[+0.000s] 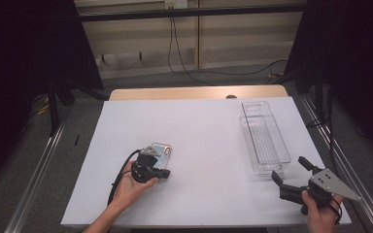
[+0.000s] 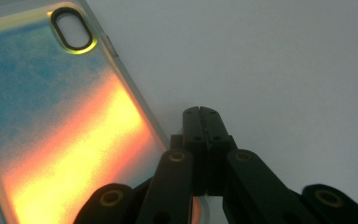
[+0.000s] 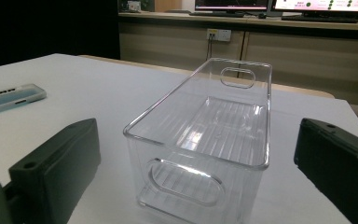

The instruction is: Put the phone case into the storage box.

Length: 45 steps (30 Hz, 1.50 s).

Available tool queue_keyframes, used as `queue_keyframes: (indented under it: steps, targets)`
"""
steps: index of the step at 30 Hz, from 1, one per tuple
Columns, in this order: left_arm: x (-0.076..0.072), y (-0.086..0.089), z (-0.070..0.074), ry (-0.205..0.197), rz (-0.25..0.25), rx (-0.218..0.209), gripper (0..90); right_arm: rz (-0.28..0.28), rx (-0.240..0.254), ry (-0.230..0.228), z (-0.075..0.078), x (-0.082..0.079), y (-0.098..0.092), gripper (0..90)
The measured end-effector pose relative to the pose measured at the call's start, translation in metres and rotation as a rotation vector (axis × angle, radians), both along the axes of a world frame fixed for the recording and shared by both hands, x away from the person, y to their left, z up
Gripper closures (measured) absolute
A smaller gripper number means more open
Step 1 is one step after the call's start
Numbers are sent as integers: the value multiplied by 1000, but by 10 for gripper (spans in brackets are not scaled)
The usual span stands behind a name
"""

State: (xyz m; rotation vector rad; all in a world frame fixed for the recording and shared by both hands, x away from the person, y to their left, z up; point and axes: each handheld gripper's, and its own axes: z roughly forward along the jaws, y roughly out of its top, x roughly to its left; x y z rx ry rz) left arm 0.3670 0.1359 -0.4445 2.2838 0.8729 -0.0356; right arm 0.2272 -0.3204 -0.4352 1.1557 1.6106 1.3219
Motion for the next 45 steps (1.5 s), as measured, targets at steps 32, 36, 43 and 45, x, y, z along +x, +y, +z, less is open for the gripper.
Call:
queue_keyframes:
  steps: [32,36,43,45]
  targets:
    - [1,10,2,-5,-5,22,900,-5,1,1,-1,0,-1,0]
    - [0,11,3,-12,-13,31,900,-2,3,1,-1,0,-1,0]
    - [1,14,4,-5,-8,37,900,-2,1,0,0,0,-2,0]
    - [1,16,4,-9,-13,42,900,-1,0,-1,0,0,-1,0]
